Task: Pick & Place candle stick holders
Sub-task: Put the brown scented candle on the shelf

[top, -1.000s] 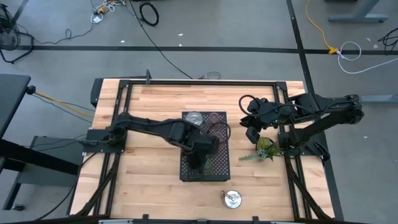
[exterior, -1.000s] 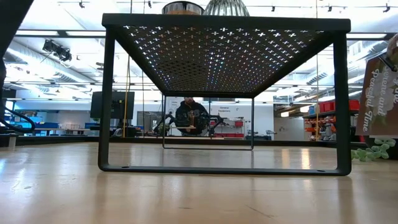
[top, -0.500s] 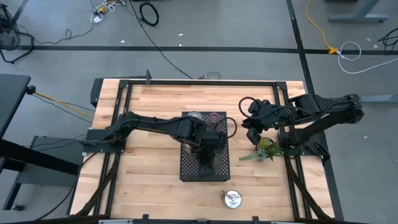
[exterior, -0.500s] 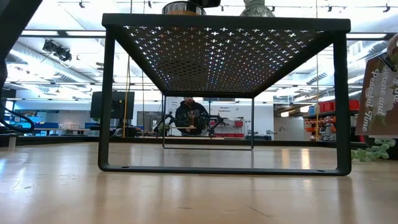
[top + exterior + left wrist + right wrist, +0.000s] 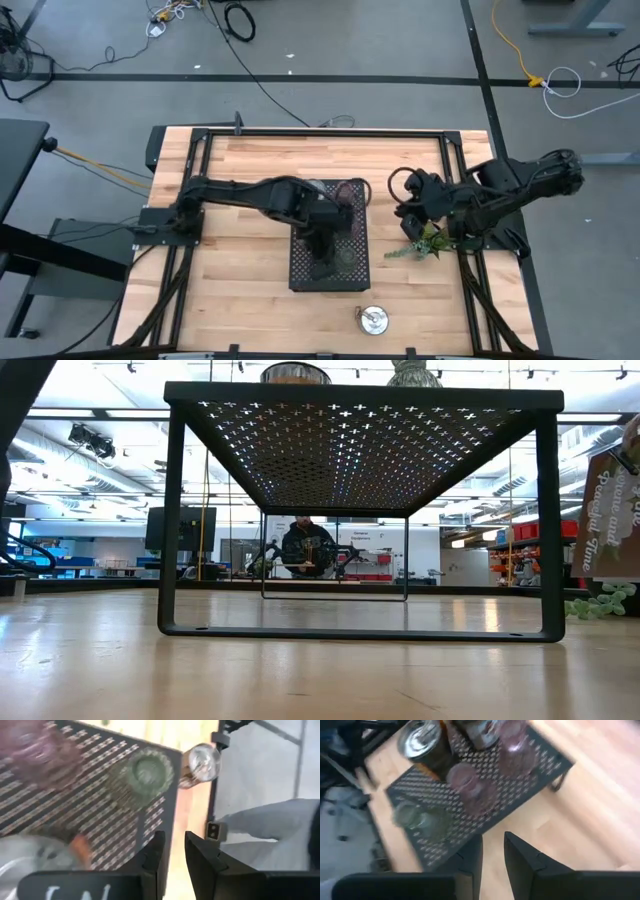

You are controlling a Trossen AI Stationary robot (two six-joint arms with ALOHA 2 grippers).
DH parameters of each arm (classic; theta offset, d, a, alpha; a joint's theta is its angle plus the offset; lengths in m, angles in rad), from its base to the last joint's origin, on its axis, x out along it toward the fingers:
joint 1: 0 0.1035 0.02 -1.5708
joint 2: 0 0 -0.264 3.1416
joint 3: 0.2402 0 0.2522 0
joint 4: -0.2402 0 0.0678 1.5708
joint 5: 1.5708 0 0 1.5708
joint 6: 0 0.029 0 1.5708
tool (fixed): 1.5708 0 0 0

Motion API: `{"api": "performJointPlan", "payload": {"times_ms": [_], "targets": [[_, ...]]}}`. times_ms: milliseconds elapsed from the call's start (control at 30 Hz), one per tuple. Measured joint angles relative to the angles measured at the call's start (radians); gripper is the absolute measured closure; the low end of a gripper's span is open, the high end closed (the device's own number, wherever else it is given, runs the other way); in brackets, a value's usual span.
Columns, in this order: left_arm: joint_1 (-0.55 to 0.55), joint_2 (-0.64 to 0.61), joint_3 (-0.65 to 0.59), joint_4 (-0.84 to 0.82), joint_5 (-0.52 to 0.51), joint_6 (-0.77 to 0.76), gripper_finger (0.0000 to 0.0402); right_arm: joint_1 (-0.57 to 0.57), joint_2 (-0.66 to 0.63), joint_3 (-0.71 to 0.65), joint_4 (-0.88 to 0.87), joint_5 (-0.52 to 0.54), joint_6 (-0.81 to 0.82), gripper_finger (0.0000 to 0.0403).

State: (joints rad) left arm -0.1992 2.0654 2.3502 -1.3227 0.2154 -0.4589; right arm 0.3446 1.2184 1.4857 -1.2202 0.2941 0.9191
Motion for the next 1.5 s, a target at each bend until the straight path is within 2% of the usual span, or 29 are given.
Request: {"api": "performJointPlan", "payload": {"times_ms": [133, 233, 367, 533, 633, 800, 933, 1167, 1500], "targets": [[-0.001, -0.067, 0.000, -0.053, -0.120, 0.001, 0.0329, 0.113, 0.009, -0.038, 0.015, -0.071, 0.171, 0.0323], [-0.002, -0.118, 0.000, -0.083, -0.224, 0.023, 0.0329, 0.210, 0.043, -0.081, 0.058, -0.085, 0.313, 0.0330], [-0.018, -0.175, -0.001, -0.136, -0.322, 0.026, 0.0329, 0.317, 0.118, -0.114, 0.243, -0.094, 0.426, 0.0350], [-0.051, -0.240, 0.000, -0.230, -0.382, 0.026, 0.0329, 0.389, 0.231, -0.114, 0.446, -0.051, 0.537, 0.0384], [-0.082, -0.271, -0.001, -0.247, -0.421, 0.026, 0.0329, 0.411, 0.299, -0.114, 0.502, -0.056, 0.603, 0.0399], [-0.136, -0.310, 0.000, -0.248, -0.425, 0.036, 0.0329, 0.431, 0.397, -0.114, 0.525, -0.095, 0.728, 0.0396], [-0.186, -0.315, 0.000, -0.248, -0.442, 0.064, 0.0329, 0.435, 0.453, -0.114, 0.514, -0.132, 0.760, 0.0398], [-0.238, -0.312, 0.000, -0.248, -0.455, 0.078, 0.0329, 0.430, 0.473, -0.114, 0.420, -0.220, 0.775, 0.0397], [-0.255, -0.312, 0.000, -0.248, -0.507, 0.038, 0.0329, 0.430, 0.476, -0.161, 0.421, -0.212, 0.748, 0.0370]]}}
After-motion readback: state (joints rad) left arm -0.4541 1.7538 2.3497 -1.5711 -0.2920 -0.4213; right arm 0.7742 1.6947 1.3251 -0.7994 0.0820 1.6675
